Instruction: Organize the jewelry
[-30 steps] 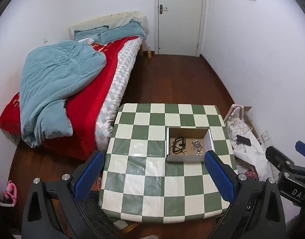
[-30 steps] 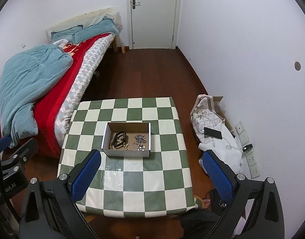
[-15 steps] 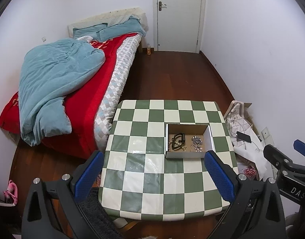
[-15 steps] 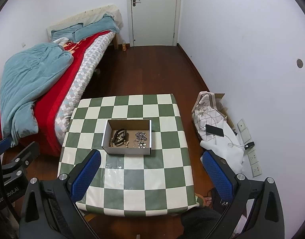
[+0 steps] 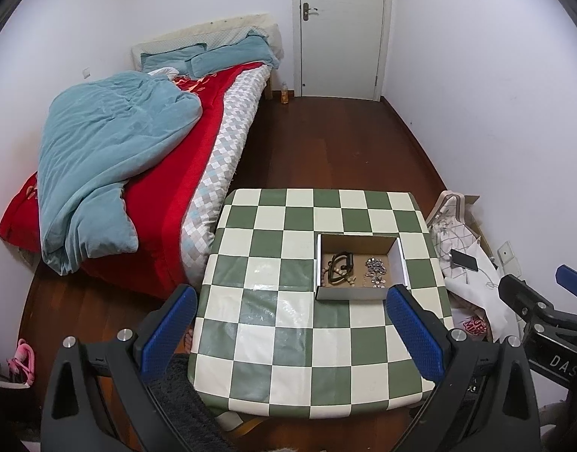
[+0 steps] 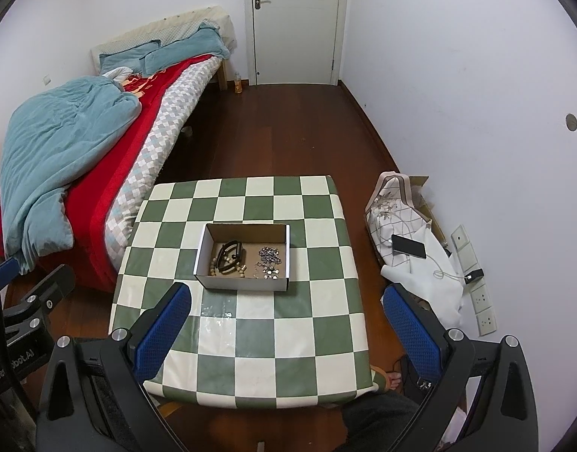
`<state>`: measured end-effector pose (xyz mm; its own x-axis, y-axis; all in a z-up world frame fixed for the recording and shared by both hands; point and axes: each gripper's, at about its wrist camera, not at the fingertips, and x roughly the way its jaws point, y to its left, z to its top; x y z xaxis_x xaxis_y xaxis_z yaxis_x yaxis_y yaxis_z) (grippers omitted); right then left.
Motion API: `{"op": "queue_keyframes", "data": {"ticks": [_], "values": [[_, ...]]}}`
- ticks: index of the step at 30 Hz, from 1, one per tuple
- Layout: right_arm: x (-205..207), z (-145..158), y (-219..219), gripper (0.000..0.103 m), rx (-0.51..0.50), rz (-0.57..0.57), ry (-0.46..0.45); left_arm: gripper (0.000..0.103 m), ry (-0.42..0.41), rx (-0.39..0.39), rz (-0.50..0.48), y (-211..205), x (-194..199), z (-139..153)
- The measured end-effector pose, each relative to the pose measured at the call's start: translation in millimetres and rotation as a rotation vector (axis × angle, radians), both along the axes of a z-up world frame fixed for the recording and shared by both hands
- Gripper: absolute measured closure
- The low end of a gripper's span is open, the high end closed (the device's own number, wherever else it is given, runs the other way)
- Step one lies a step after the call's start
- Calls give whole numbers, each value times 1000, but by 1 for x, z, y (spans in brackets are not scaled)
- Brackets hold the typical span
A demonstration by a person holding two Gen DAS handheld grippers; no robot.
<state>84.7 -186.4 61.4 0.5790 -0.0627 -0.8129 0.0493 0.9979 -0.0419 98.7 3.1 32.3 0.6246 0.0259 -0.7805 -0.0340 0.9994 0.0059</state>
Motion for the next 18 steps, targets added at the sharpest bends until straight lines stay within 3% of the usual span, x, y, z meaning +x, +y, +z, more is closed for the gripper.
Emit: {"op": "queue_keyframes", "data": {"ticks": [18], "values": [[-5, 3, -2, 0, 21, -10, -17, 0, -25, 3, 4, -1, -4, 7]]}}
